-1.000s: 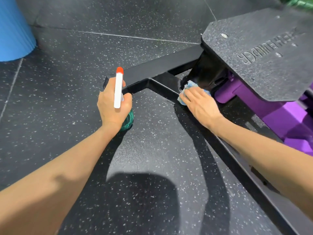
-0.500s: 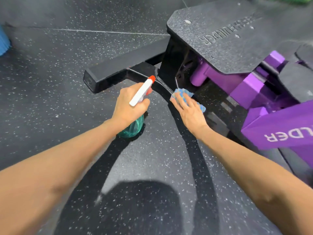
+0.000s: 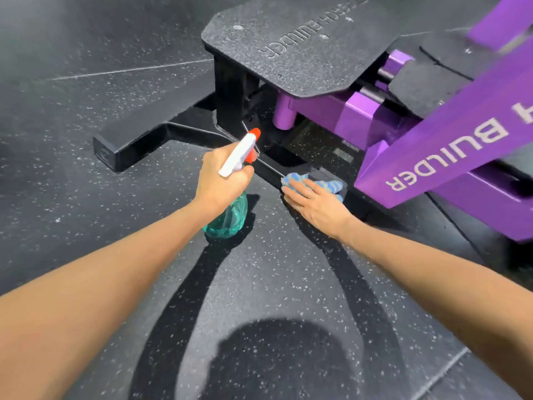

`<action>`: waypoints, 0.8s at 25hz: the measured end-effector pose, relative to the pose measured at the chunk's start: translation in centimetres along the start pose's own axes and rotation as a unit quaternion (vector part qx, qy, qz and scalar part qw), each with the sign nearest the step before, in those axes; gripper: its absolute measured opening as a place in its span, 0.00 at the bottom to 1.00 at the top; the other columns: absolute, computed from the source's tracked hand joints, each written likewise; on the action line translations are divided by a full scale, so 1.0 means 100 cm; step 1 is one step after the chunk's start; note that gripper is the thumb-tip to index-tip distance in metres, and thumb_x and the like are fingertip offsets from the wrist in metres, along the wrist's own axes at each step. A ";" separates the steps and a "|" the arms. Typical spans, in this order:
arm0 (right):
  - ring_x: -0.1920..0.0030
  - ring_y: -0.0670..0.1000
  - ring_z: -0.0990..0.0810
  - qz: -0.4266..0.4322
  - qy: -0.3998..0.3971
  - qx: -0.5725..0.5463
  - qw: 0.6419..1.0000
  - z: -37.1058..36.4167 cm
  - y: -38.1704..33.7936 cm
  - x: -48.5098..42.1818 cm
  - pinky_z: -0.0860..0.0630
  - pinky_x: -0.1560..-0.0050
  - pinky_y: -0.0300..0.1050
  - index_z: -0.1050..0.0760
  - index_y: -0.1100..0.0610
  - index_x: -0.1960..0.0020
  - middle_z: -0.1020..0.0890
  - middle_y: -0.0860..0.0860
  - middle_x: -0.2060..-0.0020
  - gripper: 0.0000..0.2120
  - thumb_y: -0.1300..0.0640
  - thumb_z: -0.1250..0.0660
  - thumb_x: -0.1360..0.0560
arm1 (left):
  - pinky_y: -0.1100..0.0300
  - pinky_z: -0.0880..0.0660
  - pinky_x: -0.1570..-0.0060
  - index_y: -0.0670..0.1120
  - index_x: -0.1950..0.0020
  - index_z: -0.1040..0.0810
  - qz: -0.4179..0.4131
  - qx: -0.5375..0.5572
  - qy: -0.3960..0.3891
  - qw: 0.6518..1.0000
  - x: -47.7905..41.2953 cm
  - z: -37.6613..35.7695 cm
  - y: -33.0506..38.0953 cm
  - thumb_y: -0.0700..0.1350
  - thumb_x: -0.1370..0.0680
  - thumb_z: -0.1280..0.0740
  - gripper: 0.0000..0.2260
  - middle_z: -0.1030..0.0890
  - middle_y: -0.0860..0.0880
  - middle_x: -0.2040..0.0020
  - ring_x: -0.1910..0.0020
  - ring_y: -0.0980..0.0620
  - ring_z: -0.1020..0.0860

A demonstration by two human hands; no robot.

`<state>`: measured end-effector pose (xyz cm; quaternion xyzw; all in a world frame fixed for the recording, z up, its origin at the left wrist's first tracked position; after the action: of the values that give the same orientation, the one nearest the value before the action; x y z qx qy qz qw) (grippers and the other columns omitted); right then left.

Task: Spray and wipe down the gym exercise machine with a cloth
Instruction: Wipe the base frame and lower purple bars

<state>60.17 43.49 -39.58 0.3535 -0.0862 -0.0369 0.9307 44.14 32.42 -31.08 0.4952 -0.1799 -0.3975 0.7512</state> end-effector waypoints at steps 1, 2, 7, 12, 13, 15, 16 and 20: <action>0.30 0.55 0.31 -0.019 -0.010 -0.012 1.000 0.005 0.004 -0.025 0.36 0.31 0.51 0.28 0.54 0.31 0.28 0.50 0.31 0.22 0.55 0.43 0.24 | 0.65 0.36 0.71 0.51 0.62 0.24 -0.002 -0.011 0.003 1.000 -0.001 -0.003 0.002 0.34 0.31 0.35 0.12 0.28 0.56 0.74 0.76 0.61 0.31; 0.26 0.56 0.38 -0.060 -0.026 -0.054 0.996 0.007 0.006 -0.051 0.42 0.28 0.51 0.38 0.56 0.25 0.36 0.51 0.26 0.24 0.57 0.44 0.21 | 0.65 0.36 0.71 0.53 0.65 0.26 0.004 -0.009 0.007 1.000 -0.002 -0.006 0.002 0.35 0.32 0.35 0.12 0.29 0.57 0.76 0.76 0.61 0.31; 0.32 0.61 0.31 -0.326 0.034 -0.341 0.881 0.002 -0.002 -0.056 0.33 0.32 0.52 0.34 0.61 0.29 0.29 0.57 0.32 0.29 0.71 0.35 0.30 | 0.68 0.38 0.73 0.54 0.69 0.28 0.025 0.012 0.009 1.000 -0.011 -0.008 -0.004 0.34 0.32 0.35 0.14 0.29 0.60 0.78 0.77 0.60 0.32; 0.39 0.56 0.23 -0.339 0.078 -0.325 0.879 0.002 0.017 -0.065 0.34 0.37 0.51 0.23 0.58 0.39 0.20 0.55 0.42 0.20 0.61 0.33 0.30 | 0.62 0.31 0.69 0.47 0.59 0.21 0.006 -0.003 -0.010 1.000 -0.014 -0.008 -0.011 0.41 0.35 0.38 0.09 0.25 0.53 0.71 0.72 0.57 0.28; 0.33 0.57 0.29 -0.337 0.047 -0.364 0.867 0.002 0.020 -0.085 0.40 0.32 0.52 0.28 0.59 0.33 0.25 0.57 0.34 0.22 0.61 0.37 0.27 | 0.55 0.29 0.67 0.43 0.58 0.21 0.000 -0.009 -0.012 1.000 -0.015 -0.008 -0.011 0.41 0.35 0.38 0.10 0.23 0.46 0.69 0.71 0.52 0.27; 0.27 0.58 0.39 -0.346 0.003 -0.386 0.855 -0.002 0.010 -0.112 0.48 0.27 0.50 0.41 0.58 0.25 0.37 0.57 0.26 0.27 0.63 0.42 0.23 | 0.46 0.27 0.64 0.39 0.57 0.21 0.002 -0.013 -0.011 1.000 -0.019 -0.007 -0.012 0.40 0.36 0.38 0.12 0.22 0.38 0.65 0.66 0.39 0.26; 0.27 0.58 0.39 -0.355 -0.007 -0.379 0.855 -0.006 0.003 -0.111 0.48 0.26 0.50 0.44 0.58 0.24 0.37 0.57 0.26 0.28 0.63 0.44 0.23 | 0.46 0.27 0.64 0.38 0.57 0.21 0.006 -0.010 -0.014 1.000 -0.020 -0.008 -0.012 0.39 0.36 0.39 0.12 0.22 0.37 0.65 0.66 0.38 0.26; 0.29 0.59 0.35 -0.428 0.019 -0.294 0.854 -0.019 -0.018 -0.019 0.40 0.28 0.51 0.45 0.63 0.24 0.32 0.61 0.30 0.29 0.52 0.44 0.22 | 0.54 0.29 0.65 0.40 0.56 0.19 0.004 -0.012 -0.062 0.998 -0.017 -0.022 0.001 0.39 0.35 0.39 0.12 0.22 0.42 0.66 0.70 0.49 0.28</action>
<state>58.60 43.69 -42.42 0.0660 0.1061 -0.4486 0.8849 44.60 35.05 -31.79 0.4597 -0.2232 -0.4270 0.7460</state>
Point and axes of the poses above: each hand's wrist, its own x-axis away from the middle knuckle, its own z-axis out of the back of the hand, y = z × x, the point moved 5 cm from there along -x, towards the middle knuckle
